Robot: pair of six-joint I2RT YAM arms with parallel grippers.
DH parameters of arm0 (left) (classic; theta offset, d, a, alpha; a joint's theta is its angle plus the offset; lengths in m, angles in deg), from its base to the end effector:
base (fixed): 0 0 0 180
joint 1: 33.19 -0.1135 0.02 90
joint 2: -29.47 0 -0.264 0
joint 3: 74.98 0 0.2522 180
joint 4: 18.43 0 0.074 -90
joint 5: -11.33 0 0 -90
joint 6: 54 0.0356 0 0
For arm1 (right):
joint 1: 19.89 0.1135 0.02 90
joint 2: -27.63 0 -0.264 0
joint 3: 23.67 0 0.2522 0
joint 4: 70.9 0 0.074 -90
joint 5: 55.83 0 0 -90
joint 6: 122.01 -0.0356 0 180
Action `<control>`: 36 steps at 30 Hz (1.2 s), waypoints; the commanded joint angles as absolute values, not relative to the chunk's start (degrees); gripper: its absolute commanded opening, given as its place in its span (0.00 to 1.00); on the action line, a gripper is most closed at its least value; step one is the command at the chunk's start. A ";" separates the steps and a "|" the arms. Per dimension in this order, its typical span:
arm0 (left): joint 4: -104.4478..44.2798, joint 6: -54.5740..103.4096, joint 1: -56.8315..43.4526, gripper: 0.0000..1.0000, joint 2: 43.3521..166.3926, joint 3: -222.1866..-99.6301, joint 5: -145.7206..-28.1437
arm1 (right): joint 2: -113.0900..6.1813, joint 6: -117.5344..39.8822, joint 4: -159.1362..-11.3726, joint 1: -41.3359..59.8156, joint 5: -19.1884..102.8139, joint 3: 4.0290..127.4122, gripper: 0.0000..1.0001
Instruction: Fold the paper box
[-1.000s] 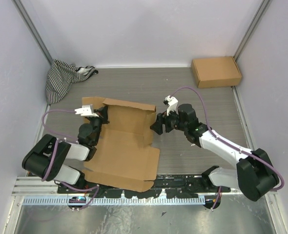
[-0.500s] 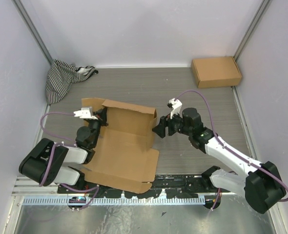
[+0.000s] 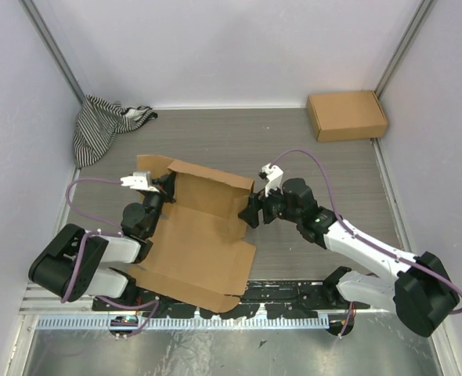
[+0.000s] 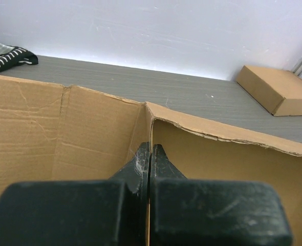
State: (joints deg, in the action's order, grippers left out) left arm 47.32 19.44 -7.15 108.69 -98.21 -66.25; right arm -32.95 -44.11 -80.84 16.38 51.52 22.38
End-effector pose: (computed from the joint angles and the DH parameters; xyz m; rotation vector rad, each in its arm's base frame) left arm 0.2000 -0.0892 0.1822 -0.0649 1.4189 -0.4644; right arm 0.1814 0.1462 0.2355 -0.6316 1.9800 0.8332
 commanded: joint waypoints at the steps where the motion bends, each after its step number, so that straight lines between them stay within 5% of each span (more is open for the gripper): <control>1: 49.73 20.44 -6.84 0.00 106.76 -99.74 -67.33 | -35.97 -46.37 -78.37 19.16 44.11 25.37 0.78; 7: 49.73 20.44 -6.87 0.00 106.58 -99.65 -67.42 | -36.47 -50.00 -78.61 22.63 30.06 25.59 0.78; 36: 49.07 20.60 -6.01 0.00 107.11 -101.95 -66.72 | -46.97 -62.03 -84.00 34.95 0.65 31.91 0.74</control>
